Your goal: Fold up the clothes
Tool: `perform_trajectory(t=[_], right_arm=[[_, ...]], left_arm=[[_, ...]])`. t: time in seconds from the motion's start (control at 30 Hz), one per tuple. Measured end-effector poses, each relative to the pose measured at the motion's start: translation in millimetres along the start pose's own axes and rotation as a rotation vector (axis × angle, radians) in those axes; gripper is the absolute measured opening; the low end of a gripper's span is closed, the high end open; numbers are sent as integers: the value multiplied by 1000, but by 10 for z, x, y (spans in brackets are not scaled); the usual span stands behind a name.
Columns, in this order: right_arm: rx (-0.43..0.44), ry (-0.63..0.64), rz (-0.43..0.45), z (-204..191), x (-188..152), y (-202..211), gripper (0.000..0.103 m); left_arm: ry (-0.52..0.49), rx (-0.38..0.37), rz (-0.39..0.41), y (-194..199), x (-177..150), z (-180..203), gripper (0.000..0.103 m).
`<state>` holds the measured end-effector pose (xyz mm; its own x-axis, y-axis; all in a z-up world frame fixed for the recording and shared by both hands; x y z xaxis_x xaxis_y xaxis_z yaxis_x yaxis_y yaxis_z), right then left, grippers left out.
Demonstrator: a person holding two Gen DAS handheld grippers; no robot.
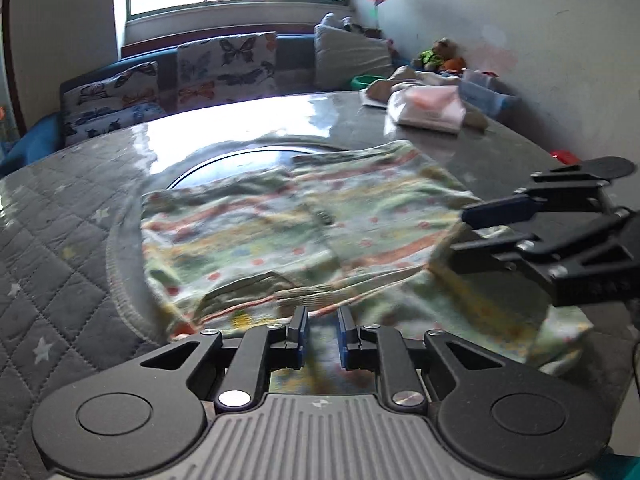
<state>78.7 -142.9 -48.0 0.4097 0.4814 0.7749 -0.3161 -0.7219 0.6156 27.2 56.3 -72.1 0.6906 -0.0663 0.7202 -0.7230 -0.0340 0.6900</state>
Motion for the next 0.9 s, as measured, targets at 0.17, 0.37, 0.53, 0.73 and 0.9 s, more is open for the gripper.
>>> perform_trajectory(t=[0.17,0.37,0.53,0.73,0.9], right_arm=[[-26,-34,-32,121,-86,-1,42],[6,-195,-53,351,-217,-57,39],[-4,-195,-49,340,-227,-70,29],[-14,-190,-33,322,-178,-46,20],[-23,-167,-13,265,-119,-24,18]], left_arm=[[-27,10,49,150,11,-164,36],[-94,-12,9,2,23,-376,40],[-156,-78,0,-78,47,-434,40],[-207,-151,-9,-103,13,-382,28],[-223,-117,23,-44,15,-343,5]])
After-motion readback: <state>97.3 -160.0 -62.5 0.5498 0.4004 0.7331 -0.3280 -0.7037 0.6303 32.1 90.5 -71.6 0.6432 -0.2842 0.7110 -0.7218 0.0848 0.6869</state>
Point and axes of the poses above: each gripper's, at about its wrist camera, not at the fingertips, and y roughly against the way its jaws point, z to its right, x to its top, the point moved 3 cm from there along -y, roughly the way its jaws point, and after that the axes turned 11 degrees about x, right-handed, at the moved point
